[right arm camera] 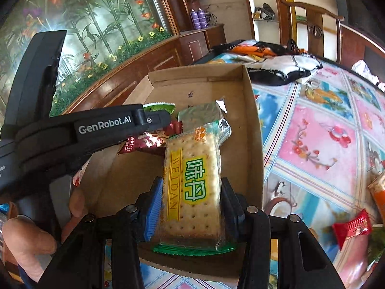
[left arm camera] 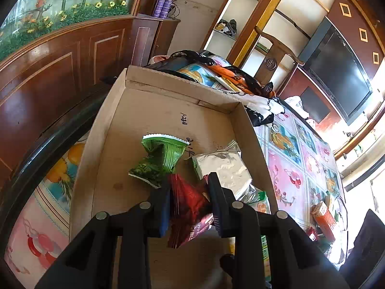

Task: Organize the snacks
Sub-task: 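Carry both packets into the box and open both grippers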

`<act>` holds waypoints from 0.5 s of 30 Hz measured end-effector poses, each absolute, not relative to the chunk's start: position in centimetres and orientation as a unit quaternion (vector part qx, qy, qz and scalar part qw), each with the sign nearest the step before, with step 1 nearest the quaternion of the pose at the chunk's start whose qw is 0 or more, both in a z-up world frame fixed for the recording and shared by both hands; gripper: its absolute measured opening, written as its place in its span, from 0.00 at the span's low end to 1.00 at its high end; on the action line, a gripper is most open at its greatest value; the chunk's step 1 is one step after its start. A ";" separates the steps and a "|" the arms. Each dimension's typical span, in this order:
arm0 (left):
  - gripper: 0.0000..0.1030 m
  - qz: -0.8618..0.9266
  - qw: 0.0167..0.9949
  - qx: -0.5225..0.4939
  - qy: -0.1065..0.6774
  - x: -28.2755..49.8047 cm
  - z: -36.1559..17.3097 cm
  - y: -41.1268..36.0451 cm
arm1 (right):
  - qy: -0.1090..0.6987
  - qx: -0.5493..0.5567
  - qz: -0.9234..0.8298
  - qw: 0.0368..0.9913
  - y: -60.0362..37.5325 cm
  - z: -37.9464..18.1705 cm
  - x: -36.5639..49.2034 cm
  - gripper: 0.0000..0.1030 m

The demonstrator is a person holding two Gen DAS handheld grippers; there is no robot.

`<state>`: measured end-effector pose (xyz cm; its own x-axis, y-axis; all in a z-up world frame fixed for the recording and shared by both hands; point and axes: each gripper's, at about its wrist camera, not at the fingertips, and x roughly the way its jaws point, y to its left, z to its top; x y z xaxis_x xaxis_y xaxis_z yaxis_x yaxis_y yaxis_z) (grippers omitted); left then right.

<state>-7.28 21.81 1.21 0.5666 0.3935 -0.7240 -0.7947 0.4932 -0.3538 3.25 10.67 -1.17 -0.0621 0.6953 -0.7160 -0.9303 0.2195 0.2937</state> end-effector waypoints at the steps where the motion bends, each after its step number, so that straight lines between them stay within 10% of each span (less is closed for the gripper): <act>1: 0.26 0.365 0.814 -0.347 0.290 -7.3 1.2 21.8 | 0.407 -0.143 0.609 0.665 10.8 -1.4 3.3 0.49; 15: 0.37 0.375 0.813 -0.346 0.281 -7.6 1.3 21.8 | 0.393 -0.137 0.618 0.667 10.3 -0.6 3.0 0.50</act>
